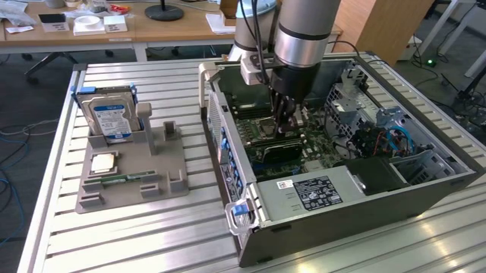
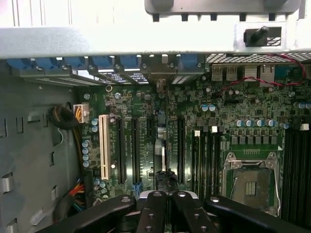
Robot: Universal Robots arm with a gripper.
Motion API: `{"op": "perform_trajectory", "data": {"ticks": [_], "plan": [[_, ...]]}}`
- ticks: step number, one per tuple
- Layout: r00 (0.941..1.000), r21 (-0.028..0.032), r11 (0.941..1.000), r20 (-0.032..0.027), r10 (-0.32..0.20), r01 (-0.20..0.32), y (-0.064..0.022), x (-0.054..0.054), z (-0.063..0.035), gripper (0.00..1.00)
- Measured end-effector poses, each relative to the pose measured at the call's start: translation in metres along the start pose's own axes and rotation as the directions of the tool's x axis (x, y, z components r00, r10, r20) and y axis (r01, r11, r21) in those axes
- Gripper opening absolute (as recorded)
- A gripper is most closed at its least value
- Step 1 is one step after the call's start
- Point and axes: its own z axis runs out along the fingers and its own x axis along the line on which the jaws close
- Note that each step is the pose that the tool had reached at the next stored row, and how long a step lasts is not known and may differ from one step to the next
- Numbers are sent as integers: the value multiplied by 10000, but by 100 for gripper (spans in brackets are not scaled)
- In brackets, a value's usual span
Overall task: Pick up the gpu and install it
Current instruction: 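Press down on the gpu until it lock into place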
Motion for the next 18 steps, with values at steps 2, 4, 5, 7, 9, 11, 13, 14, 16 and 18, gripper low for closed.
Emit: {"op": "perform_trajectory", "data": {"ticks": [2, 4, 5, 7, 9, 11, 13, 14, 16, 18], "plan": [[10000, 0, 10000, 0, 2, -2, 1, -12, 14, 11], [10000, 1, 10000, 2, -1, 1, 1, -21, 33, 11], [10000, 1, 10000, 1, -2, 2, 1, -23, 45, 11], [10000, 1, 10000, 1, -1, 1, 2, -26, 73, 11], [10000, 0, 10000, 0, -1, 1, 3, -29, 101, 11], [10000, 0, 10000, 0, -1, 1, 4, -30, 121, 11], [10000, 1, 10000, 0, 0, 0, 5, -31, 139, 11], [10000, 1, 10000, 0, -1, 1, 5, -32, 150, 11], [10000, 1, 10000, 0, 0, 0, 6, -35, 171, 11], [10000, 0, 10000, 0, 0, 0, 7, -37, 190, 11]]}}
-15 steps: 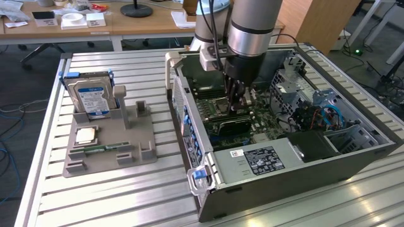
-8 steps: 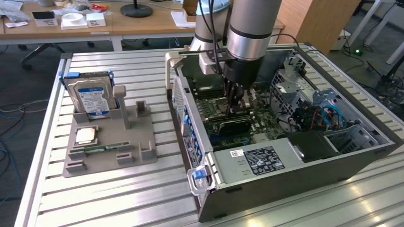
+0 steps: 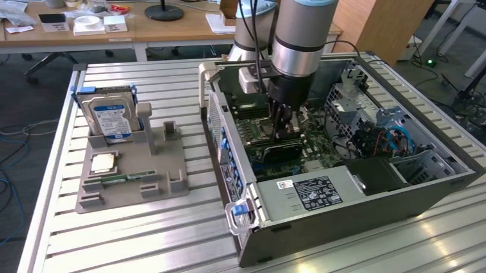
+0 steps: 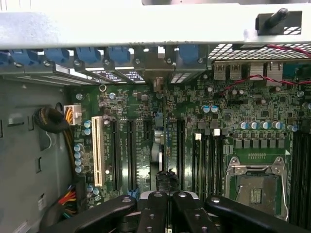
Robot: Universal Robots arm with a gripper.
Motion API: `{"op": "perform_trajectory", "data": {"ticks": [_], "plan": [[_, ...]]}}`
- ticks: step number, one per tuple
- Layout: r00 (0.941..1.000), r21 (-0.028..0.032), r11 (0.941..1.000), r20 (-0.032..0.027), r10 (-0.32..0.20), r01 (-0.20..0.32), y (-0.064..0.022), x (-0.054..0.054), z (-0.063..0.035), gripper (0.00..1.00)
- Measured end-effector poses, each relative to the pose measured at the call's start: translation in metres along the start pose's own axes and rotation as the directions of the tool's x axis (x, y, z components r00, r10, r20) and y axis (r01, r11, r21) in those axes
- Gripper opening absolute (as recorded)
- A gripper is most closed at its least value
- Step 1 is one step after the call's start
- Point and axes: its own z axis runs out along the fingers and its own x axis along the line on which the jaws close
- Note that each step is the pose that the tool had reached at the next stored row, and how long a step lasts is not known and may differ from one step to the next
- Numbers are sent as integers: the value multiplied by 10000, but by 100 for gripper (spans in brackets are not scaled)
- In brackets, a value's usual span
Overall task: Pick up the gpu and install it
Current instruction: 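Press down on the gpu until it lock into place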
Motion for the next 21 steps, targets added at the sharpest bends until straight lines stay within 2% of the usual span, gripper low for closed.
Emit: {"op": "perform_trajectory", "data": {"ticks": [10, 17, 21], "plan": [[10000, 1, 10000, 2, -1, 1, 2, -4, 51, 11], [10000, 0, 10000, 44, 1, -1, 3, -17, 67, 11], [10000, -2, 10000, 43, 1, -1, 3, -19, 74, 11]]}}
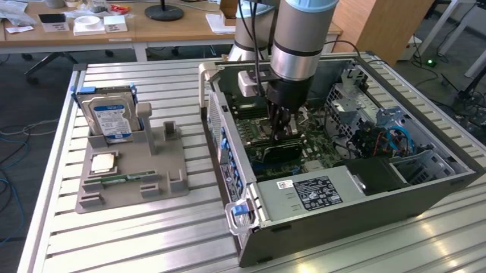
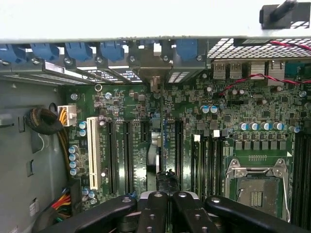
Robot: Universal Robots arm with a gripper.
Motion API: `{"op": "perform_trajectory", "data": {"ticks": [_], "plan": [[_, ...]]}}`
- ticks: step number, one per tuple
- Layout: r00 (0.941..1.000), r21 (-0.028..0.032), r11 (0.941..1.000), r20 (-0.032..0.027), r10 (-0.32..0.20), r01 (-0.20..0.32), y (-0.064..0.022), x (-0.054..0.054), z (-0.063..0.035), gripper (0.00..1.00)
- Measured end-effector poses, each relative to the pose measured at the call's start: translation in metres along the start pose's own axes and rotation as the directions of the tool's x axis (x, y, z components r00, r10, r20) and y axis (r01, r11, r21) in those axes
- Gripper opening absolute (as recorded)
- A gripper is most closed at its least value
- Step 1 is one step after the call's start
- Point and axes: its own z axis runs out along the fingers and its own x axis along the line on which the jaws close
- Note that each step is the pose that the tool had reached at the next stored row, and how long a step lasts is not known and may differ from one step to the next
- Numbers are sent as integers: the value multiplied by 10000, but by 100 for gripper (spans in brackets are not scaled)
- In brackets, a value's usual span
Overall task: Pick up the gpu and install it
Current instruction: 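Press down on the gpu until it lock into place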
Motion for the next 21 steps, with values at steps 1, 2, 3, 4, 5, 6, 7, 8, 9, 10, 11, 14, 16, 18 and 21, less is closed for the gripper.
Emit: {"op": "perform_trajectory", "data": {"ticks": [1, 2, 3, 4, 5, 6, 7, 8, 9, 10, 11, 14, 16, 18, 21], "plan": [[10000, 0, 10000, 1, 1, -1, 0, 0, 0, 11], [10000, 2, 10000, 4, 1, -1, 0, 0, 7, 11], [10000, 3, 10000, 5, 1, -1, 1, -1, 16, 11], [10000, 2, 10000, 3, 1, -1, 1, -1, 24, 11], [10000, -1, 10000, -2, 0, 0, 2, 0, 27, 11], [10000, -1, 10000, -3, 0, 0, 2, 0, 27, 11], [10000, -1, 10000, -2, 0, 0, 2, 0, 27, 11], [10000, 0, 10000, -1, 0, 0, 2, 0, 28, 11], [10000, 2, 10000, 1, 1, -1, 2, -1, 32, 11], [10000, 3, 10000, 1, 0, 0, 3, -1, 36, 11], [10000, 0, 10000, 0, 1, -1, 5, -1, 37, 11], [10000, -1, 10000, 0, 0, 0, 5, -1, 37, 11], [10000, 2, 10000, 2, 1, -1, 7, -1, 39, 11], [10000, 4, 10000, 5, 2, -2, 14, -1, 43, 11], [10000, 8, 10000, 11, 1, -1, 32, 0, 51, 11]]}}
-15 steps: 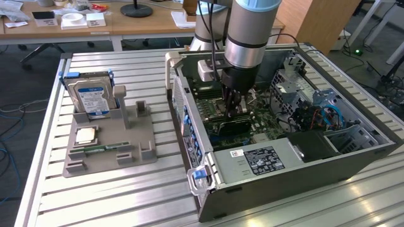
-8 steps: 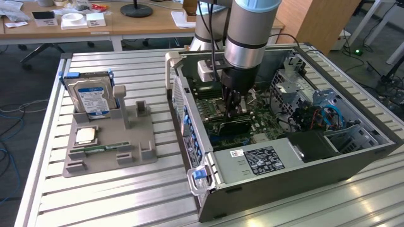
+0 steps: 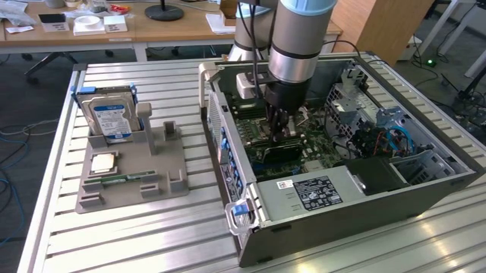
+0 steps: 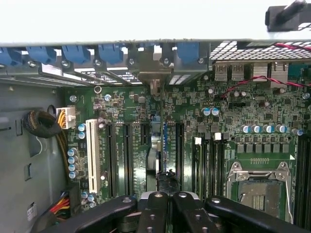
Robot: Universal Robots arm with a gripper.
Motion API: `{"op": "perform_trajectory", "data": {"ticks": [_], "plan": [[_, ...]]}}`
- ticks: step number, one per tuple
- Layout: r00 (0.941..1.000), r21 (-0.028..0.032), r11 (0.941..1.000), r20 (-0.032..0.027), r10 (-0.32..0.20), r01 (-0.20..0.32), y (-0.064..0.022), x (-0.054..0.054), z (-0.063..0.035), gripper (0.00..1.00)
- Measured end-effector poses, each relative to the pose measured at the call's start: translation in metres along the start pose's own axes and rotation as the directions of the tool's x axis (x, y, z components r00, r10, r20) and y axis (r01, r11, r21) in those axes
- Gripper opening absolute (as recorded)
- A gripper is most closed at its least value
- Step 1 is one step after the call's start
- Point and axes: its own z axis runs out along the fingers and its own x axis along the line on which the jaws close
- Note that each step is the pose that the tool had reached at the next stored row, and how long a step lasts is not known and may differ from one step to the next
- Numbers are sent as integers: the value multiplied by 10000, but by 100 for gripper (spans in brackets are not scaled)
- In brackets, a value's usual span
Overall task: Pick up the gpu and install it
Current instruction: 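Press down on the gpu until it lock into place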
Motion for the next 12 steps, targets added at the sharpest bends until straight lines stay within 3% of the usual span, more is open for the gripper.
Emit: {"op": "perform_trajectory", "data": {"ticks": [12], "plan": [[10000, 7, 10000, 15, 1, -1, 20, 0, 15, 11]]}}
